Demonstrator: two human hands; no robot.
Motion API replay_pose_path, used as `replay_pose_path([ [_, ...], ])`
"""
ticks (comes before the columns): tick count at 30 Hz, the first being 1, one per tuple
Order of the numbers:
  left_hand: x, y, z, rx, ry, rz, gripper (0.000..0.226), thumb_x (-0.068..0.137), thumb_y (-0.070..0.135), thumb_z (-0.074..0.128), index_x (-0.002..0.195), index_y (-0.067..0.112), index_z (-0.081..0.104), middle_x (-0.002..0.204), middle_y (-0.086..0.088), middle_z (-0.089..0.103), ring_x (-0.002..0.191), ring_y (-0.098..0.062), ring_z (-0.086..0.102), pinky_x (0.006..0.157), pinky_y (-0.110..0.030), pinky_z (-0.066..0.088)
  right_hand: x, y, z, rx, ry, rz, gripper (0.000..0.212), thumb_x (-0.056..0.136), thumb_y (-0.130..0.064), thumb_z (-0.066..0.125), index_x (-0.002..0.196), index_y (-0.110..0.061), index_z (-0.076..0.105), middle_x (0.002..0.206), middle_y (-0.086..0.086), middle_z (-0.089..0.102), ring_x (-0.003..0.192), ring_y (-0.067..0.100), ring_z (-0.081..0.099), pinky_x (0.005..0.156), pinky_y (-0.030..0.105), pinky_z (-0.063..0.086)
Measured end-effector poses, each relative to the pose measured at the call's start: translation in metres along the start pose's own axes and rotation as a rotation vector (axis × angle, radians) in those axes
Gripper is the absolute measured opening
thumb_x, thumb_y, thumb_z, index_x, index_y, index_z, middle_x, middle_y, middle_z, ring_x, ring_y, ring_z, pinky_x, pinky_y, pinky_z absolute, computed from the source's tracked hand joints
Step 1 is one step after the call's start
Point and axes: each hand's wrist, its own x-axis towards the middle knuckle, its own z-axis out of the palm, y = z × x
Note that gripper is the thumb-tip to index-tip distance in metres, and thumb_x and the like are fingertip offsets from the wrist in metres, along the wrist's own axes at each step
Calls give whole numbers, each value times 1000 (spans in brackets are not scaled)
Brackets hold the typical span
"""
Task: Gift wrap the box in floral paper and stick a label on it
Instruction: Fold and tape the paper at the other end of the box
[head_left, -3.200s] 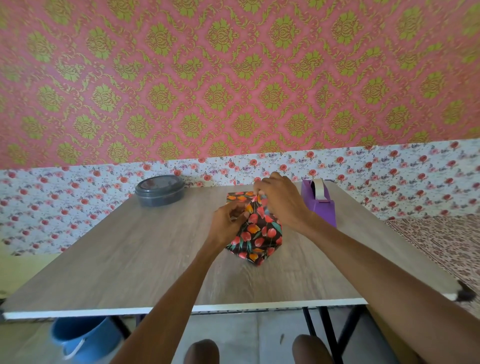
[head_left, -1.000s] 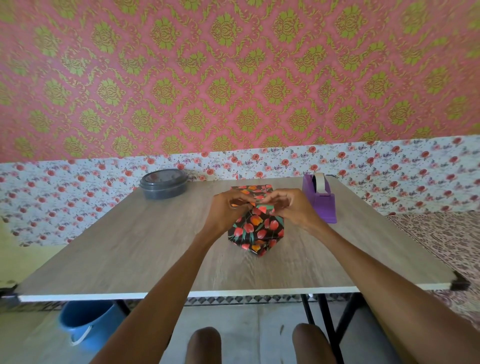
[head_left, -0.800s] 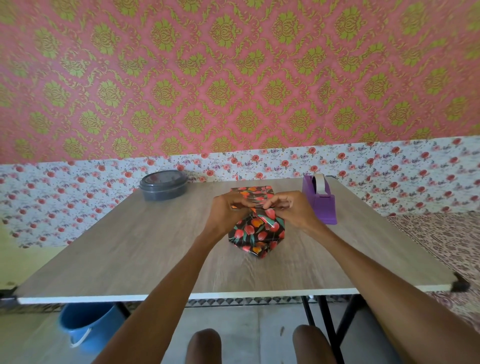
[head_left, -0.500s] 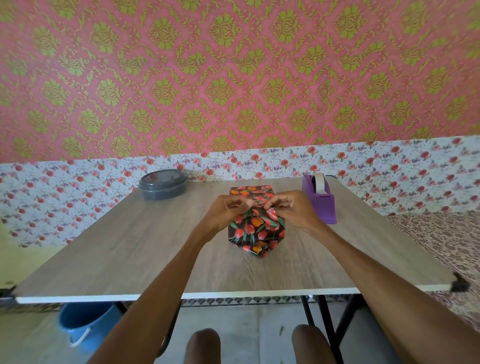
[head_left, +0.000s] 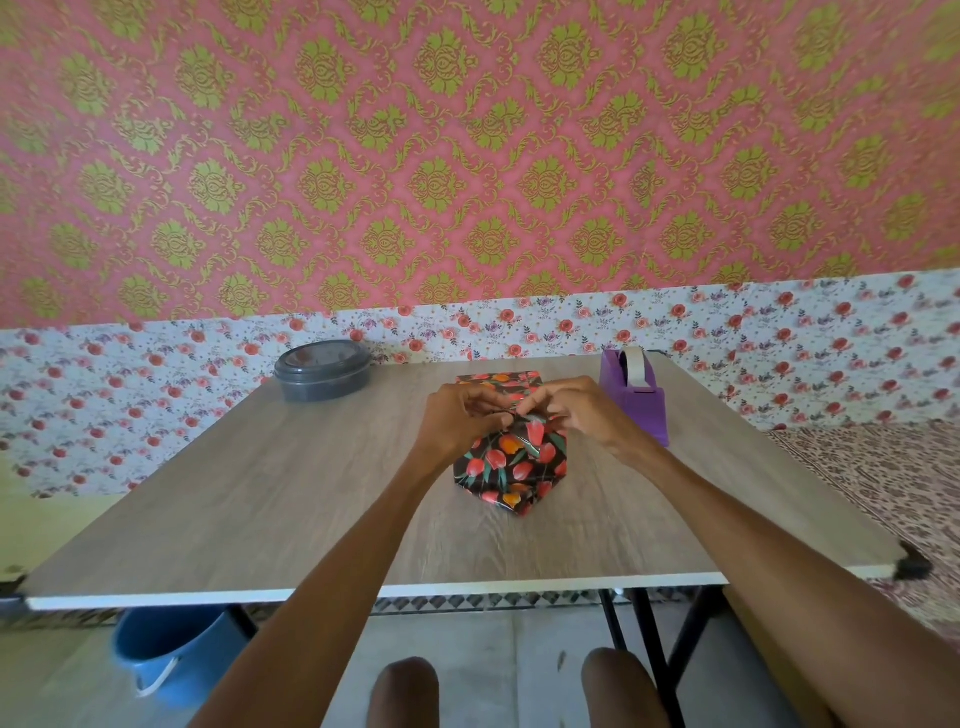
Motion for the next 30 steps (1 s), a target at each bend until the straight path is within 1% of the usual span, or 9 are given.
replay_pose_path([
  [2, -1, -1, 1, -21, 19, 13, 17, 74, 22, 84, 89, 23, 77, 84, 8, 75, 71, -1, 68, 67, -13, 54, 1, 0, 0, -68, 25, -22, 24, 97, -20, 53, 96, -15, 76, 100, 1, 75, 101, 23, 68, 92, 41, 50],
  [4, -2, -1, 2, -37, 37, 25, 18, 73, 22, 85, 88, 22, 77, 82, 9, 75, 70, -1, 68, 68, -14, 55, 1, 2, 3, -248, 37, -79, 17, 89, -30, 71, 98, -17, 75, 92, -1, 75, 88, 19, 70, 81, 34, 55],
  [6, -2, -2, 1, -39, 30, 24, 18, 73, 21, 85, 88, 23, 77, 83, 9, 75, 71, 0, 69, 69, -15, 55, 3, 3, 5, -360, 66, -126, 20, 80, -22, 80, 97, -12, 76, 88, 0, 75, 78, 12, 70, 73, 26, 56],
  [9, -2, -3, -1, 13, -25, 57, 21, 76, 15, 82, 95, 22, 78, 92, 11, 74, 77, 1, 68, 73, -13, 54, 6, 3, 2, -417, 122, -160, 16, 78, -16, 81, 94, -13, 78, 87, 0, 76, 77, 8, 70, 76, 27, 58],
  [13, -3, -7, -4, 85, 20, 139, 26, 79, 4, 78, 102, 17, 78, 105, 9, 68, 87, 0, 63, 75, -5, 50, 6, 1, 1, -447, 115, -181, 13, 79, -16, 80, 92, -13, 78, 88, -2, 75, 76, 3, 68, 74, 17, 54],
  [16, -6, -8, -1, 52, 85, 160, 24, 79, 0, 76, 96, 16, 79, 98, 10, 71, 87, 1, 65, 75, -8, 52, 5, -2, 1, -469, 124, -175, 11, 79, -16, 80, 90, -13, 78, 84, -3, 74, 72, -1, 65, 68, 10, 49],
  [19, -9, -9, 0, -41, 112, 93, 22, 80, -3, 74, 87, 17, 79, 90, 8, 74, 86, -2, 68, 78, -15, 55, 5, -2, 1, -474, 121, -164, 13, 78, -17, 81, 91, -13, 78, 82, -5, 74, 70, 0, 65, 67, 13, 51],
  [26, 10, 6, -19, 24, -271, 33, 18, 80, 8, 78, 95, 10, 68, 97, 0, 72, 90, -11, 67, 81, -28, 57, 4, -2, -1, -466, 111, -173, 9, 79, -19, 81, 87, -16, 79, 74, -13, 70, 65, -5, 64, 64, 10, 50],
  [30, 12, 8, -15, 45, -243, -34, 30, 80, 30, 80, 104, 18, 66, 97, 4, 72, 88, -9, 68, 76, -23, 51, 1, 0, -1, -438, 111, -177, 11, 79, -20, 81, 88, -15, 78, 76, -10, 72, 66, -4, 65, 63, 11, 49],
])
